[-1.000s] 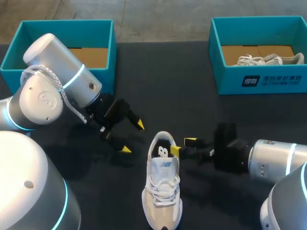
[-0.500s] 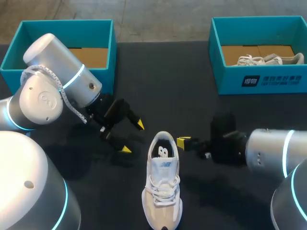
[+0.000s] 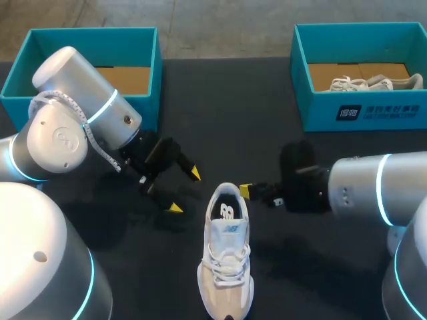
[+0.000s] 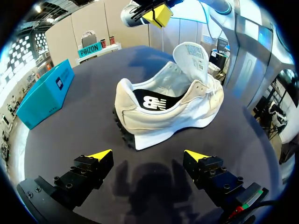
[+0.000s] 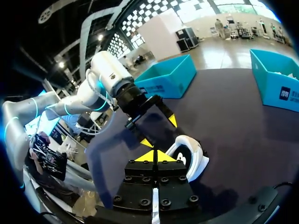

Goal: Take the shoe out of the shoebox, open the shoe tongue, remove and reinsert the insole, then place the shoe into the shoebox

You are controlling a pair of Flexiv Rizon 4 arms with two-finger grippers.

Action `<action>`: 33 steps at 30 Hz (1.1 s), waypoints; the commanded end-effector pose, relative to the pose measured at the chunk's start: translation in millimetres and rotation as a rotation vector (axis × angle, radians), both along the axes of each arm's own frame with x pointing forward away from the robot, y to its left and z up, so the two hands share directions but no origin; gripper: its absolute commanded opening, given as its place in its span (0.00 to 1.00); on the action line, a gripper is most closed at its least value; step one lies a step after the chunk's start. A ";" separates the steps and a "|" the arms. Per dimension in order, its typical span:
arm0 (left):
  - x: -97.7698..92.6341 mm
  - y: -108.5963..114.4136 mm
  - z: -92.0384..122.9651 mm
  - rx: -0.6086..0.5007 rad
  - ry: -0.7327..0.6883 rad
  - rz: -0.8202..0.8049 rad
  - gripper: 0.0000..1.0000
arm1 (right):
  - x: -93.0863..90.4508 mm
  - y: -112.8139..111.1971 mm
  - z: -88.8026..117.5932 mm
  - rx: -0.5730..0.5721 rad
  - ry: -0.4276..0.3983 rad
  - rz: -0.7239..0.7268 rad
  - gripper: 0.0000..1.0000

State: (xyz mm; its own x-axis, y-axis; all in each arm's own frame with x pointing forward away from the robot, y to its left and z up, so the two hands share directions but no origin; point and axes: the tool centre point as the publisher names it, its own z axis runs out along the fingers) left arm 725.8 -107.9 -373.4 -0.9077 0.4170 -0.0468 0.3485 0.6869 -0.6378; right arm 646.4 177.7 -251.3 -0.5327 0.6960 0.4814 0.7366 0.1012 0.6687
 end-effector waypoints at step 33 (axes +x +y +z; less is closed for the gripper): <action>44.9 123.6 70.3 0.291 -0.201 -0.113 1.00 | 5.2 56.2 -38.6 -0.588 0.171 -0.388 0.00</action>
